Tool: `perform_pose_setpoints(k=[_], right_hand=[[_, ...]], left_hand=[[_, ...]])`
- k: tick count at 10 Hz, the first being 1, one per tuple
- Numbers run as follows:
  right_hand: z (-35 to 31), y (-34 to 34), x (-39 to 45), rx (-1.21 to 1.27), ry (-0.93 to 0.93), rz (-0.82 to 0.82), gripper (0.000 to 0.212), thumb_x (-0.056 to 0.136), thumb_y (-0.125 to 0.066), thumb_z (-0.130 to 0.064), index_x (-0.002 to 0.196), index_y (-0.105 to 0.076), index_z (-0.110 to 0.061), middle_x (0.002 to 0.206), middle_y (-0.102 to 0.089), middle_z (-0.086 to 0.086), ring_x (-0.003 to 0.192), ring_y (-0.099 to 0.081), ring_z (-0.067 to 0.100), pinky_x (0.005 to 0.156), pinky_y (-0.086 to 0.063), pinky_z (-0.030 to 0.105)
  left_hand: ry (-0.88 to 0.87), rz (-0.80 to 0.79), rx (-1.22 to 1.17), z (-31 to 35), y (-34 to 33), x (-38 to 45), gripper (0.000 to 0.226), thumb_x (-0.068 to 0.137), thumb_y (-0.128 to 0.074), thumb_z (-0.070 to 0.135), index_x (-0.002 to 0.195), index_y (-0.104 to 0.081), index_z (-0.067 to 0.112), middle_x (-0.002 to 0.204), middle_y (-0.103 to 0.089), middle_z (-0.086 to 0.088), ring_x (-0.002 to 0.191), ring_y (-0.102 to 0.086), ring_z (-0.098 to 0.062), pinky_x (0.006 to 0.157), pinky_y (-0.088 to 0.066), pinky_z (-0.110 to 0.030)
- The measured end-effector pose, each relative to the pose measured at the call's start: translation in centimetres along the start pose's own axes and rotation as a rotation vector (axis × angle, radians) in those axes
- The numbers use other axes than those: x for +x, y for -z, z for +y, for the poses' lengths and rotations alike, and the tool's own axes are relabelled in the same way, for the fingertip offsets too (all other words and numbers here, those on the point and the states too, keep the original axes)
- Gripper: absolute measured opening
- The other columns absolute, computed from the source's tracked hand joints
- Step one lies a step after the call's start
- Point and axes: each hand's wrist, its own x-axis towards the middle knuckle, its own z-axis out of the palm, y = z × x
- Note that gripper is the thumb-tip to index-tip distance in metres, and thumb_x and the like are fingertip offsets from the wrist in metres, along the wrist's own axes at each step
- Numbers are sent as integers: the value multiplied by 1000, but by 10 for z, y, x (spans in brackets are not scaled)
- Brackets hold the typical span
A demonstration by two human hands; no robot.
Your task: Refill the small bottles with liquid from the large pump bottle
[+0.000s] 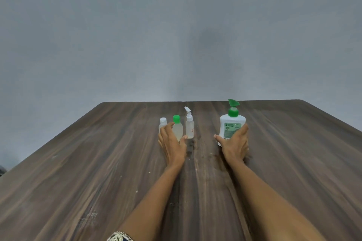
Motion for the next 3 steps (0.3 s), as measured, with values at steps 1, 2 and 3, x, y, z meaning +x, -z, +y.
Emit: perform_pose_setpoints(k=[1,2,3], right_hand=[[0,-2,6,-3,6,-19,109,62,-88,-38,143,-24,-4,131,-47,19,117,-51,39,91,-46,53],[5,-6,6,14,0,-13,121,61,-85,-52,148,-16,-5,142,-38,22,130,-40,41,106,-35,53],[5,-8,-1,-39,12,155,129,65,-54,-86,152,-6,-4,158,-10,24,146,-12,39,120,-4,49]], left_hand=[[3,-9,4,-4,-3,2,55,73,-75,15,120,-46,13,124,-45,-6,117,-41,-27,101,-31,-37],[-24,13,-16,-7,-5,1,49,77,-73,15,119,-48,12,123,-45,-5,116,-42,-25,101,-31,-37],[-62,56,-72,-6,-4,-4,41,82,-67,20,118,-48,12,122,-47,-4,117,-44,-25,103,-32,-37]])
